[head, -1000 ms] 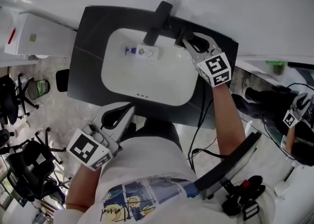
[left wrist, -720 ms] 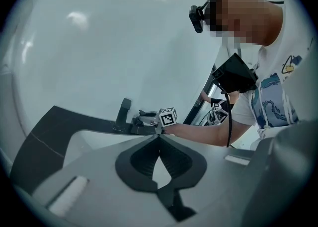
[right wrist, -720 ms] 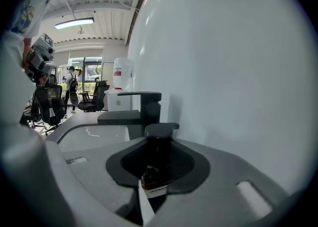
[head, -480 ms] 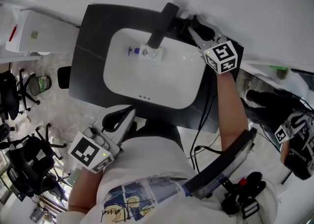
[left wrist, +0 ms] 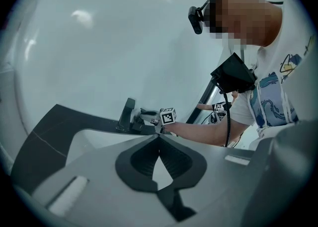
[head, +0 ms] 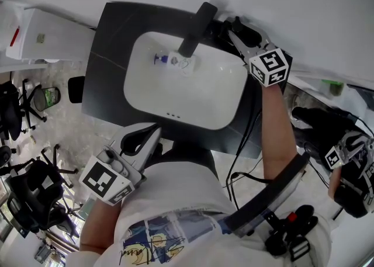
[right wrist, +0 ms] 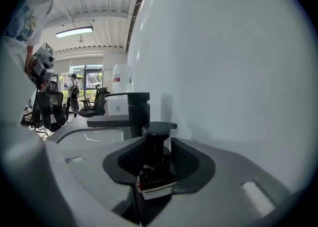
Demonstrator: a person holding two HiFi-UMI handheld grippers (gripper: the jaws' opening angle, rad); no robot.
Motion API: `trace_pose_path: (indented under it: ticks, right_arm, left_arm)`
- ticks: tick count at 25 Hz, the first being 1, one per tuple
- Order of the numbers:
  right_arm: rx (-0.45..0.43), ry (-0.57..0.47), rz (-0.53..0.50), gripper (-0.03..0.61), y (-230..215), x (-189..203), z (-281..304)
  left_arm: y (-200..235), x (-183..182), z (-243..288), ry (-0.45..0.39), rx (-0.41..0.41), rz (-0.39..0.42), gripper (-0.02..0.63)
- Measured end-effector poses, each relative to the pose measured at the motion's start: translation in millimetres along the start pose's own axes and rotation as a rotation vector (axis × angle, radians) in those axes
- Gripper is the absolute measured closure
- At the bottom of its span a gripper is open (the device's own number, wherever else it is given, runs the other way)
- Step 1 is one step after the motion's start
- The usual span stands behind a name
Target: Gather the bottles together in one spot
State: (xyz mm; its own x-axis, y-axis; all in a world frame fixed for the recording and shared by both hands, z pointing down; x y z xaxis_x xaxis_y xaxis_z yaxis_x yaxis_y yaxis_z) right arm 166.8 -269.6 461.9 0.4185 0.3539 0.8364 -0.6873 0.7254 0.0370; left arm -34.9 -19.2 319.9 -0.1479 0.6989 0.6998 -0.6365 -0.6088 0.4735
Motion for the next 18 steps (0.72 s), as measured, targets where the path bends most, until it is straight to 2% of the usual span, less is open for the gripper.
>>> trace_pose_path:
  ticks: [3,6,12,18]
  right_arm:
    - [0.018,0.001,0.016,0.420,-0.7,1.0,-1.1]
    - [0.021,0.012,0.030,0.357,2.7,3.6,-2.7]
    - [0.092,0.047,0.064,0.342,20.3,17.9,-22.6]
    - [0.095,0.127,0.052,0.347,68.0,41.2,-29.7]
  left_arm:
    - [-0.3,1.1,-1.1,0.002,0.006,0.000,0.612]
    - [-1.8,3.1,-3.5,0.000,0.010,0.000,0.612]
    - [-4.9,7.4,-14.7,-0.013,0.022,0.001,0.612]
    - [-3.8,15.1,-24.3,-0.026,0.027,-0.009,0.612]
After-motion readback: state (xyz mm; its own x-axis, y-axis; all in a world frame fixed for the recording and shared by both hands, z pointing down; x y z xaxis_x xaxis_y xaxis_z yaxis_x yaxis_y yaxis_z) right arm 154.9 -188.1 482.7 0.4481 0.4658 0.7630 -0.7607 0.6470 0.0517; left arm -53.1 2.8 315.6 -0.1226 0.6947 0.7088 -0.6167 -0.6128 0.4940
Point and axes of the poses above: the fingertips, and each gripper's own axes: z forward along the fingers, y to its left, x out of its underside, the point moved 1 cm from there along -z, backward along the fingers, and after that the axes turned 11 degrees about y, right-handed, at the moved point
